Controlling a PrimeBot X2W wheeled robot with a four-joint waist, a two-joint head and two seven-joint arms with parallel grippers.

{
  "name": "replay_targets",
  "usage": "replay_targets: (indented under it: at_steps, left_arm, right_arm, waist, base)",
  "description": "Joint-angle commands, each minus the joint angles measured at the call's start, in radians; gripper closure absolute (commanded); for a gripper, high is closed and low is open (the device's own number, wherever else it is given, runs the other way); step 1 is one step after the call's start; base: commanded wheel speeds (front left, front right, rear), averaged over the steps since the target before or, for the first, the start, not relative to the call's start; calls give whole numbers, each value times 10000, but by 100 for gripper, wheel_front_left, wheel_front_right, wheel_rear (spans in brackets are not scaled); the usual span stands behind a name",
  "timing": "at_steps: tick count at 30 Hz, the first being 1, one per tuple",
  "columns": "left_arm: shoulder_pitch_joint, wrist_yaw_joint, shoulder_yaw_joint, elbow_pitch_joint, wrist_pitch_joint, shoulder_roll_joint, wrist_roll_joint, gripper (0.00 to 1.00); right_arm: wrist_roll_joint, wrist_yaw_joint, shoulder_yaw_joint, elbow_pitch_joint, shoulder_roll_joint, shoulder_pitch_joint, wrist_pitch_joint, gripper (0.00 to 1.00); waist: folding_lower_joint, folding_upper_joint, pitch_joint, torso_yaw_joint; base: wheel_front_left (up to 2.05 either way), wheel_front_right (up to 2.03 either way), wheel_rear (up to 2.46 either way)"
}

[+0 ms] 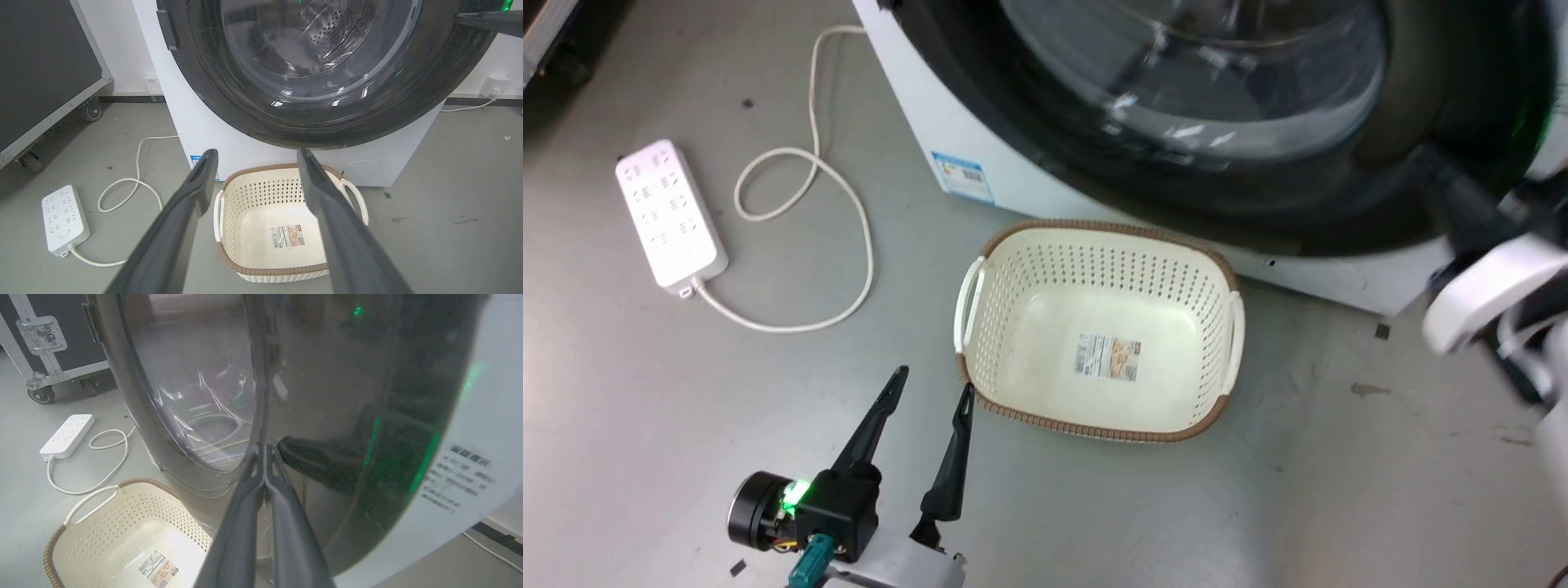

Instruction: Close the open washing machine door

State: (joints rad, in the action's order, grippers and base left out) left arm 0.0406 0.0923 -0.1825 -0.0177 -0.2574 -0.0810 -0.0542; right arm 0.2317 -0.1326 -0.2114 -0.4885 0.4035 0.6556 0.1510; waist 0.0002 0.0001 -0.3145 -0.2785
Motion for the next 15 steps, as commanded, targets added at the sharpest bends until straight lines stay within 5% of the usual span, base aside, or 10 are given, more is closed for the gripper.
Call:
replay_targets:
  at_steps: [1,15]
  left_arm:
    - [135,34,2,-5,-43,29,55,0]
    - [290,33,119,-175,-43,130,75,0]
  right_arm:
    - [58,19,92,-118,141,256,-15,100]
    - [-197,19,702,-2267,-107,1962,561,100]
  waist:
    - [-2,-1,-107,-76]
    - [-2,-1,203,164]
  base:
    - [0,0,0]
    - [0,0,0]
